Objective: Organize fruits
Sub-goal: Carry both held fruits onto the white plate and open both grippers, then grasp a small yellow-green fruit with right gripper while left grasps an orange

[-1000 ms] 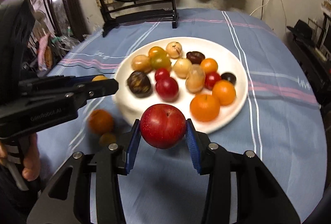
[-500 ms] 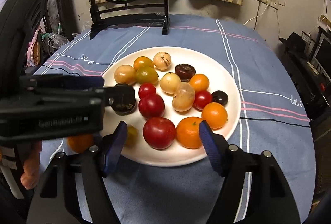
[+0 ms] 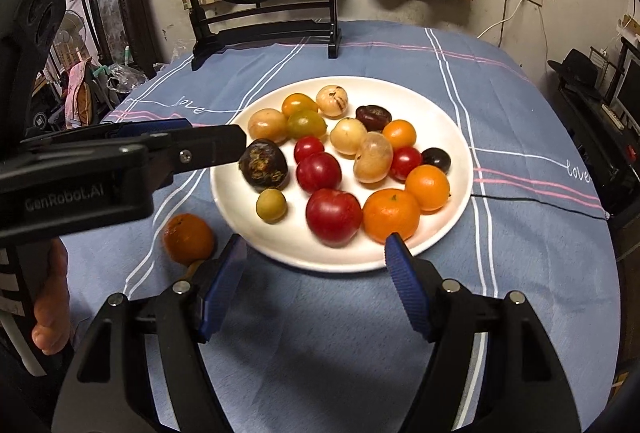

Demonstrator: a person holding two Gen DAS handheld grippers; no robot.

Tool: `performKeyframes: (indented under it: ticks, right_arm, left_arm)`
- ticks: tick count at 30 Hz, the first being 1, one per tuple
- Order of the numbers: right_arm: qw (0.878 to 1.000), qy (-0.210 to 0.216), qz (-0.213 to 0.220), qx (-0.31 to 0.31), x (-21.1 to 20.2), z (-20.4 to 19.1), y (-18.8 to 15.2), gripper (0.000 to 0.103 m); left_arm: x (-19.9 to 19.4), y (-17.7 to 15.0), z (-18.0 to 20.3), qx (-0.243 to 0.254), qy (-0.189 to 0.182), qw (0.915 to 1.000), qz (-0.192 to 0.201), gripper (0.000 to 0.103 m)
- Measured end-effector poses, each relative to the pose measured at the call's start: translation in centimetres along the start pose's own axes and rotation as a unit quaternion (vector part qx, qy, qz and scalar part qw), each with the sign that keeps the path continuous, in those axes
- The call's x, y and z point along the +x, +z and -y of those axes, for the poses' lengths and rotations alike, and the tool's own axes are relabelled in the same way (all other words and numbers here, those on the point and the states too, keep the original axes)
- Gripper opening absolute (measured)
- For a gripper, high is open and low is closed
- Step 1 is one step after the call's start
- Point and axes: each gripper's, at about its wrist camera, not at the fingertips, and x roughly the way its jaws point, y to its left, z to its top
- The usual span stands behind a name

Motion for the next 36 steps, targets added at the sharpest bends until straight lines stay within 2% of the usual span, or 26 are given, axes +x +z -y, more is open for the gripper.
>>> performKeyframes:
  ticks: [5, 7, 10, 11, 14, 17, 20, 22, 23, 24, 25, 28, 30, 36]
  right_arm:
    - [0.999, 0.04, -0.022, 0.02, -0.4, -0.9, -1.6, 0.076]
    - [0.996, 0.079, -0.038, 0.017, -0.5, -2.3, -2.5, 0.076]
    - [0.991, 0.117, -0.068, -0.002, 0.5, -4.7, -3.3, 0.08]
    - [0.99, 0.119, -0.076, -0.008, 1.0, -5.3, -3.5, 0.081]
    - [0.99, 0.104, -0.094, -0.018, 3.1, -6.8, -3.1, 0.081]
    - [0.991, 0.092, -0.09, -0.026, 4.3, -7.4, -2.4, 0.081]
    - [0.994, 0.05, -0.081, -0.047, 5.5, -8.0, -1.9, 0.081]
    - [0.994, 0.04, -0.084, -0.059, 6.4, -8.4, -1.8, 0.067]
    - [0.993, 0.043, -0.089, -0.06, 6.9, -8.6, -1.8, 0.053]
    - [0.993, 0.043, -0.092, -0.06, 7.4, -8.3, -1.8, 0.047]
    - [0.993, 0.039, -0.087, -0.063, 7.6, -8.2, -1.8, 0.046]
    - [0.994, 0.044, -0.081, -0.056, 7.5, -7.8, -1.7, 0.027]
    - [0.995, 0.054, -0.076, -0.045, 6.6, -7.3, -1.9, 0.027]
    - [0.998, 0.038, -0.04, -0.036, 2.4, -5.6, -3.2, 0.027]
  left_arm:
    - [-0.8, -1.4, -0.7, -0.009, 0.002, 1.0, -0.003, 0.066]
    - [-1.5, -2.2, -1.8, -0.023, 0.012, 0.9997, 0.002, 0.078]
    - [-3.2, -3.9, -4.6, -0.047, 0.043, 0.9978, 0.019, 0.078]
    - [-3.9, -4.8, -6.0, -0.056, 0.065, 0.9961, 0.023, 0.078]
    - [-5.4, -6.5, -9.2, -0.078, 0.11, 0.9905, 0.025, 0.078]
    - [-6.8, -7.8, -12.0, -0.106, 0.135, 0.9848, 0.029, 0.079]
    - [-7.4, -8.5, -14.0, -0.126, 0.141, 0.9816, 0.029, 0.079]
    - [-7.6, -8.8, -14.9, -0.136, 0.139, 0.9806, 0.028, 0.079]
    - [-7.7, -8.9, -15.2, -0.138, 0.138, 0.9804, 0.028, 0.079]
    - [-7.7, -9.0, -15.3, -0.14, 0.136, 0.9804, 0.027, 0.079]
    - [-7.6, -8.9, -15.1, -0.14, 0.133, 0.9808, 0.026, 0.079]
    - [-7.3, -8.8, -14.4, -0.134, 0.118, 0.9837, 0.021, 0.079]
    - [-6.8, -8.6, -13.1, -0.121, 0.106, 0.9868, 0.016, 0.079]
    - [-4.4, -7.9, -8.4, -0.067, 0.072, 0.9951, -0.008, 0.085]
